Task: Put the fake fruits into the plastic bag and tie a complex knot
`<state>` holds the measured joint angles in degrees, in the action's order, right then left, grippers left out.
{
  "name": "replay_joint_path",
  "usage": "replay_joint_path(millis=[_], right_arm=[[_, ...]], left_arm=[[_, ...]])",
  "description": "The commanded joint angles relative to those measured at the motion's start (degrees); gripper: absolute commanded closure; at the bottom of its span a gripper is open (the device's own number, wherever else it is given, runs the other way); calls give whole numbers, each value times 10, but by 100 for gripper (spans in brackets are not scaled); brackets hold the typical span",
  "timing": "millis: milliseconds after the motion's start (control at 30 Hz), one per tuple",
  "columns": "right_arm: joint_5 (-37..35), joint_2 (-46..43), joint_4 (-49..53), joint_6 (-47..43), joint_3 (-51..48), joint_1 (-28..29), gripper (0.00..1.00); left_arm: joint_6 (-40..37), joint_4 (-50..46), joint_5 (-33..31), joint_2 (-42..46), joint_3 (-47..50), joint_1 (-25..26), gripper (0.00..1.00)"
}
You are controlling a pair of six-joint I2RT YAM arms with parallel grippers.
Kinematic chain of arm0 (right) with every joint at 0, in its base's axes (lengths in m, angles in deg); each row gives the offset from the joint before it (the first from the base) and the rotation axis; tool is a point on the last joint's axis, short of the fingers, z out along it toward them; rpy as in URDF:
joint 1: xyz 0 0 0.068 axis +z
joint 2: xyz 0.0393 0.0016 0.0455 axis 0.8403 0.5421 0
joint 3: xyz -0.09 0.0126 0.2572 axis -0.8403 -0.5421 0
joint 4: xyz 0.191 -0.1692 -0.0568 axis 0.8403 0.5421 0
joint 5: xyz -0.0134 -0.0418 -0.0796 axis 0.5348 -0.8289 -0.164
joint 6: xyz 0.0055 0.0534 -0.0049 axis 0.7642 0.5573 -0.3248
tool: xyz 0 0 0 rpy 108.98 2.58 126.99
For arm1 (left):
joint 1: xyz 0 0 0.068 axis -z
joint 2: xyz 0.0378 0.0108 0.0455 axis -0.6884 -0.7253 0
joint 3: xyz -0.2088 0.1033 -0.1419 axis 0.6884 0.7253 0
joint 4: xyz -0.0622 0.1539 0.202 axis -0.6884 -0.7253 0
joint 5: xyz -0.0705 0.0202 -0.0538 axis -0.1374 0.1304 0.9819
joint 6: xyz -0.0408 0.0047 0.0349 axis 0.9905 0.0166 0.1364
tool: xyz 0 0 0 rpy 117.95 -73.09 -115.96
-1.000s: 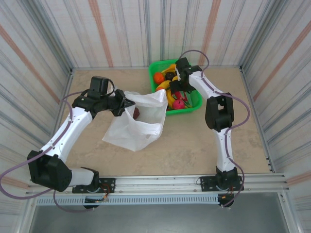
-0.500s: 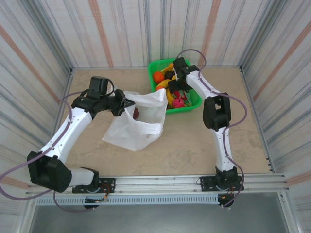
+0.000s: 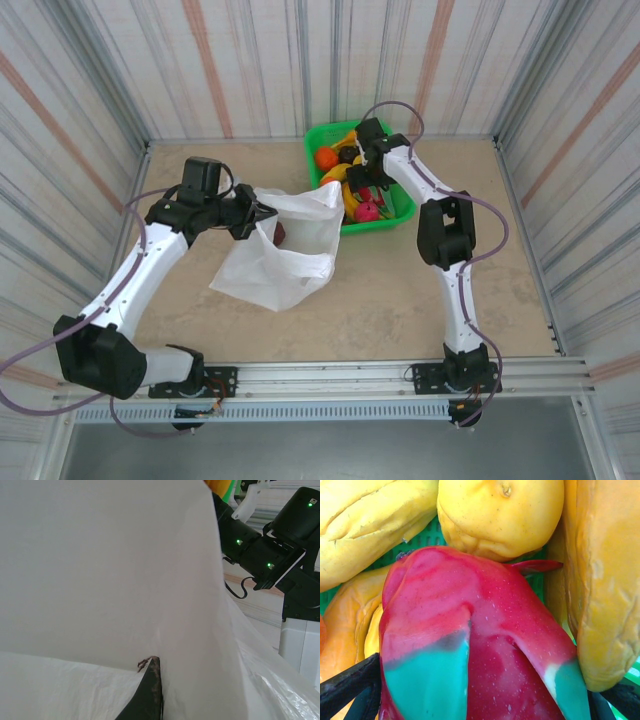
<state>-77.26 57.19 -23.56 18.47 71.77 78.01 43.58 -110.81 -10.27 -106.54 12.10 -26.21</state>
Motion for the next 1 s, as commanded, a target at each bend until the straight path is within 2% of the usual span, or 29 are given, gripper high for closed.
replay_joint_path(millis=[0, 533, 967], right_arm=[[40, -34, 1, -2, -23, -2, 25], [105, -206, -132, 5, -141, -10, 29], [150, -267, -203, 27, -239, -31, 32]], left_arm=[[-4, -4, 11, 16, 10, -3, 100], [-3, -4, 10, 18, 10, -3, 100], [-2, -7, 7, 19, 8, -3, 100]])
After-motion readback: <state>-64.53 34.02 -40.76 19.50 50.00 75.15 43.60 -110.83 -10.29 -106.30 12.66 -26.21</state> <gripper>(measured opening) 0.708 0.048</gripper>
